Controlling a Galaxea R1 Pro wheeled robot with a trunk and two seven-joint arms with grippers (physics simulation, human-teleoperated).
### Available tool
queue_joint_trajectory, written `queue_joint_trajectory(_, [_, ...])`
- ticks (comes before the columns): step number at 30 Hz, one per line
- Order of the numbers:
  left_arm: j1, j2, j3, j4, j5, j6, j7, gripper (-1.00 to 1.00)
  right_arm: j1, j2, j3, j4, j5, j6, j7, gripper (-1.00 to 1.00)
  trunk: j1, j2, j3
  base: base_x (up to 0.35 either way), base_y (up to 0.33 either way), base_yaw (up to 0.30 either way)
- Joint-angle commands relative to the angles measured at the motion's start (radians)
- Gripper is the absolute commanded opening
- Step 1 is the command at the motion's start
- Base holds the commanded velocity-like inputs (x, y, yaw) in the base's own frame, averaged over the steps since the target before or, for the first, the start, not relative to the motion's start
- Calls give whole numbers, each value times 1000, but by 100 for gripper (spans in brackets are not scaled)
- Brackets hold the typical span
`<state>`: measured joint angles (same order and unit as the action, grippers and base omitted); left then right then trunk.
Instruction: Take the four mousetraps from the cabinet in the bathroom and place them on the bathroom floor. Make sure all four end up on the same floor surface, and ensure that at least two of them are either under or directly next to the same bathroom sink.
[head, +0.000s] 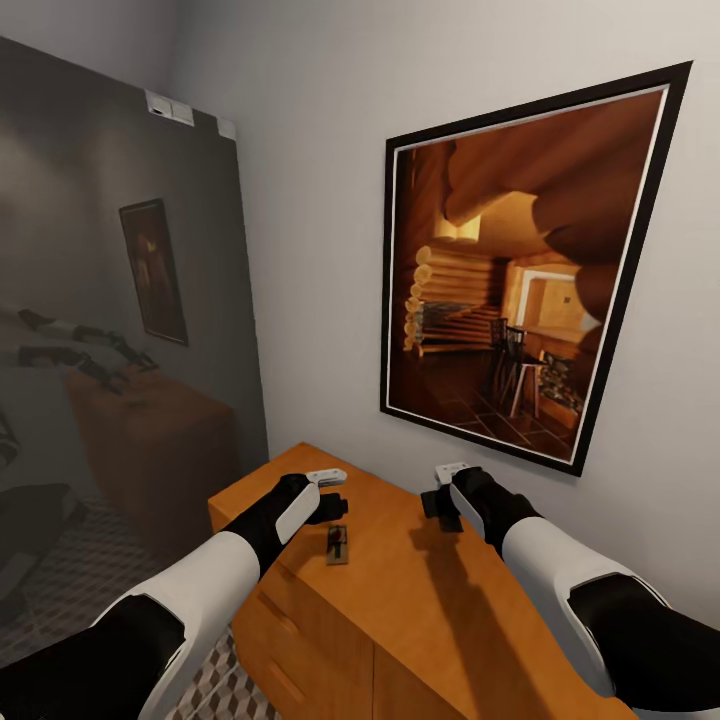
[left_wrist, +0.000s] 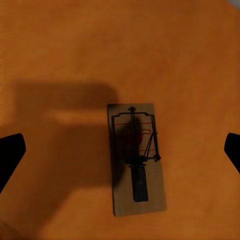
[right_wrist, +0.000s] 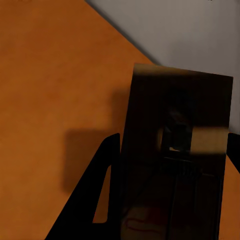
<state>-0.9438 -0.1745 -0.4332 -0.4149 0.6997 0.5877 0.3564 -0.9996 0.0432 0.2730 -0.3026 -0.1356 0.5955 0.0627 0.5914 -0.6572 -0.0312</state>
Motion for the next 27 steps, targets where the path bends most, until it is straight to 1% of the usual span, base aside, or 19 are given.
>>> queue_joint_trajectory(1, [-1, 0, -4, -1, 9, 2, 9, 100, -1, -1, 8, -1, -12, 4, -1, -100, 0, -2, -2, 0, 0, 0])
queue_joint_trajectory(17, [-1, 0, -4, 2, 10, 3, 12, 100, -1, -1, 8, -1, -11, 4, -1, -100, 62, -114, -52, 0, 0, 0])
queue_joint_trajectory(27, [-1, 0, -5, 4, 11, 5, 2, 100, -1, -1, 8, -1, -9, 4, -1, -100, 62, -114, -52, 0, 0, 0])
